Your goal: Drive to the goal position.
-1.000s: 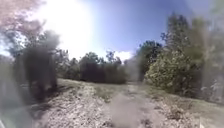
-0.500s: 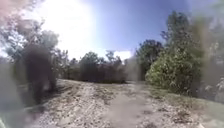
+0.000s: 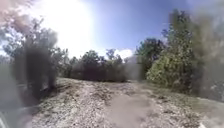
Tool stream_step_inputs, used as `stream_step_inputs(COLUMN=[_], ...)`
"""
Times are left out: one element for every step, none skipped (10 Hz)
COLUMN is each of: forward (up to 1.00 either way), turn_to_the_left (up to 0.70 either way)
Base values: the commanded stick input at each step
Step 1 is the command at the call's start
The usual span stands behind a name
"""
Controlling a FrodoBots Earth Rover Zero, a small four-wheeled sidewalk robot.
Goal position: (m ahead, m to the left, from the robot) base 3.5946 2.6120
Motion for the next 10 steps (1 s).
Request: stream_step_inputs(forward=[0.30, 0.30, 0.30, 0.30, 0.30, 0.30, 0.30, 0.30, 0.30, 0.30], turn_to_the_left=[0.00, 0.00, 0.00, 0.00, 0.00, 0.00, 0.00, 0.00, 0.00, 0.00])
